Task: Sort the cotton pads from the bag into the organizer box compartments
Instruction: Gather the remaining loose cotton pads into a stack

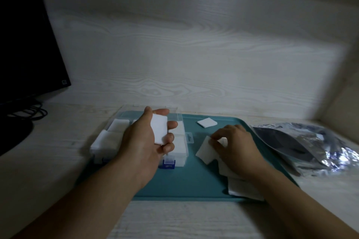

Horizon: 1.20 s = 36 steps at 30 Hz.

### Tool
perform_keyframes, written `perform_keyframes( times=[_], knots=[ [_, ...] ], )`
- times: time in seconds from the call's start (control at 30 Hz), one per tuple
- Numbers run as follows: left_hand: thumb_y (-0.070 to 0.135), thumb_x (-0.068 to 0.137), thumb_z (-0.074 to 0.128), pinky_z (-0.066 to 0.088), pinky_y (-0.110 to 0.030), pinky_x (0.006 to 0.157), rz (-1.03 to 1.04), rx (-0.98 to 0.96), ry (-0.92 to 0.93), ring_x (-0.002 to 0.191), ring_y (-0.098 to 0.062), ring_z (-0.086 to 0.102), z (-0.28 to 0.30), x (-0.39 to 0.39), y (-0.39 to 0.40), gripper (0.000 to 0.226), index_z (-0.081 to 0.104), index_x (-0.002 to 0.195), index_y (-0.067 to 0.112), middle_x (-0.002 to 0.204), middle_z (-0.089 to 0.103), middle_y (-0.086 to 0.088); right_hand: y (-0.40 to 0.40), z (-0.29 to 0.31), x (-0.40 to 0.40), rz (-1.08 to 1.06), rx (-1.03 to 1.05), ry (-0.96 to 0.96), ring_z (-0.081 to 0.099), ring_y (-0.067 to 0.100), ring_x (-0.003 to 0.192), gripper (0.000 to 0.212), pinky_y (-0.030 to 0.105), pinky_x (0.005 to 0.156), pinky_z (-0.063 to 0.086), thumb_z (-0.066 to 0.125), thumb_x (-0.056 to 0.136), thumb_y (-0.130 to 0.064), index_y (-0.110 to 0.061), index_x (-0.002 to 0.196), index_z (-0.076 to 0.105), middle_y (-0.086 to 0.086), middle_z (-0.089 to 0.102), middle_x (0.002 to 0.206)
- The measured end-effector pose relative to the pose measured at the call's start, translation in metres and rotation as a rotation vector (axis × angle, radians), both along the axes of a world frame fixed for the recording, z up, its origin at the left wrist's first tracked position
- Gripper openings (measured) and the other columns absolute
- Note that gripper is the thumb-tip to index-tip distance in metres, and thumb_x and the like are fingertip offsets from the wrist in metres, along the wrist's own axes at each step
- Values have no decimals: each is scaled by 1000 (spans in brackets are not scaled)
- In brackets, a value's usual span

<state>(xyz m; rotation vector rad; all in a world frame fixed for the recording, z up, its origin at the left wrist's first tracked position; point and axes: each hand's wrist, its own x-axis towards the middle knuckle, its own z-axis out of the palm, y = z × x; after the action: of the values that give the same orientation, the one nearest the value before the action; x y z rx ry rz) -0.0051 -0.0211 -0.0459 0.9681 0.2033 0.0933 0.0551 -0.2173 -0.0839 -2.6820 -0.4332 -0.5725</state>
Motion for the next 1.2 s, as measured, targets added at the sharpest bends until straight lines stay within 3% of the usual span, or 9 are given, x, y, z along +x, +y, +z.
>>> perform_keyframes(
  times=[0.1,0.17,0.33,0.47,0.63,0.83,0.97,1.1,1.2],
  knots=[
    [41,106,37,28,-19,36,1,4,2,46,-13,40,0,0,0,38,63,101,14,71,63,-8,-2,7,-1,62,162,3,63,12,73,12,25,70,51,66,91,-21,-21,99,75,-2,70,86],
    [41,105,37,28,-20,37,2,9,0,46,-13,41,0,-1,0,38,64,101,14,70,64,-7,-3,8,1,69,232,59,58,5,60,11,13,56,43,66,91,-18,-22,99,72,-4,66,80],
    [41,105,37,29,-19,37,17,16,-5,44,-12,41,0,1,1,38,64,101,14,65,66,-6,-7,1,5,53,47,64,58,12,83,9,23,67,42,60,94,-22,-22,97,69,-2,66,92],
    [41,105,37,28,-20,38,10,35,6,45,-12,41,-2,0,-1,39,64,101,13,71,65,-8,-6,-1,3,134,-42,-146,54,20,97,4,36,81,44,69,88,-19,-22,89,71,-4,63,97],
    [40,106,36,31,-20,40,-4,88,19,50,-16,40,-3,0,-3,39,64,100,14,76,64,-11,-3,19,-7,285,462,42,62,9,74,11,29,67,52,65,92,-14,-23,85,65,-8,68,79],
    [36,106,36,35,-22,45,-31,220,19,49,-19,48,-5,1,-13,39,66,97,12,76,65,-14,3,34,-22,451,724,137,58,7,62,15,18,60,47,62,91,-1,-12,83,66,-5,65,68],
    [40,104,37,43,-25,46,-175,211,61,57,-27,60,-9,-7,-24,42,67,101,11,84,70,-18,14,32,-35,483,514,101,63,8,77,19,21,70,50,64,90,-8,-25,84,67,-10,69,79],
    [44,105,29,45,-27,49,-365,130,87,55,-24,57,-11,-12,-32,50,66,103,10,83,64,-16,20,27,-42,446,331,-155,58,3,84,16,13,74,46,66,88,-10,-26,90,69,-18,63,83],
    [42,105,28,37,-27,51,-369,104,94,48,-21,50,-11,-14,-34,50,65,90,11,61,61,-9,22,23,-39,439,216,-280,54,2,82,14,12,73,42,68,84,-17,-21,97,70,-15,60,86]
  ],
)
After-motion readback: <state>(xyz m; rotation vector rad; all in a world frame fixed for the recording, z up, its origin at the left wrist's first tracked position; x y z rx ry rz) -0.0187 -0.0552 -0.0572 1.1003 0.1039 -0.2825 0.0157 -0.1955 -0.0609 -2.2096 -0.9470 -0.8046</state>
